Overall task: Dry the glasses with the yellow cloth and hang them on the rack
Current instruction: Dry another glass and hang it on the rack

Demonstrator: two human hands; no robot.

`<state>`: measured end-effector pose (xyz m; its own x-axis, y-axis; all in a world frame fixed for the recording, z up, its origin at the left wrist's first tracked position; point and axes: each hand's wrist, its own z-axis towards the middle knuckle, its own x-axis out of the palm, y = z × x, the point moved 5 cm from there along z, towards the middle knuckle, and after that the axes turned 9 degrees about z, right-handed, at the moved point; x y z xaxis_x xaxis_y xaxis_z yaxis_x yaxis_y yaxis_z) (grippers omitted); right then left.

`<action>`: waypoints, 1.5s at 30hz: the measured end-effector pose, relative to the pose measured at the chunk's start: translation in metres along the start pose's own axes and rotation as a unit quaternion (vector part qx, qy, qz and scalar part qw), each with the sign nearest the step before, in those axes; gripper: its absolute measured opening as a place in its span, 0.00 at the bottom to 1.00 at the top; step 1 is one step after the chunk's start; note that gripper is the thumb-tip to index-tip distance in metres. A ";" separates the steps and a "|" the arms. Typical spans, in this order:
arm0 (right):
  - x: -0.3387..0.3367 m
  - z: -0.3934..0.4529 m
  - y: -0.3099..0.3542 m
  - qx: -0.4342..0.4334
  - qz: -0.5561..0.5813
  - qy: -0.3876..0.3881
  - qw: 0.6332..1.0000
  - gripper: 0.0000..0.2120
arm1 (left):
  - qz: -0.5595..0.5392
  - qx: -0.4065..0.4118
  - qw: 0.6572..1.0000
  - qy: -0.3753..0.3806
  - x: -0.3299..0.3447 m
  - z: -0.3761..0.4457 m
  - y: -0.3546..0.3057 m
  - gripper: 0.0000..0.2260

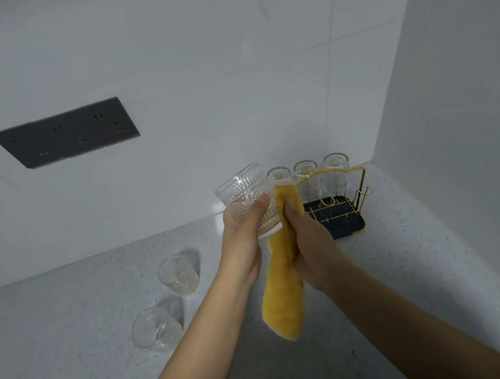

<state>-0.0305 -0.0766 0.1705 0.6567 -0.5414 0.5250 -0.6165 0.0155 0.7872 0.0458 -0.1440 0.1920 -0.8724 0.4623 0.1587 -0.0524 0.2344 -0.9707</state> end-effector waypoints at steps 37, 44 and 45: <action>-0.003 0.006 -0.001 0.141 -0.039 -0.047 0.988 0.26 | 0.036 0.026 0.998 -0.033 -0.015 0.010 0.017 0.30; 0.004 -0.010 0.012 -0.072 -0.162 -0.088 0.980 0.09 | 0.103 0.036 0.994 -0.025 -0.008 0.004 0.024 0.25; 0.008 -0.013 0.009 -0.101 -0.171 -0.077 0.977 0.11 | 0.106 0.044 0.993 -0.017 -0.007 0.007 0.022 0.23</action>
<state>-0.0255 -0.0697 0.1860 0.7272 -0.6630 0.1776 -0.2641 -0.0314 0.9640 0.0476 -0.1478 0.1679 -0.8840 0.4641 -0.0559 0.0936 0.0587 -0.9939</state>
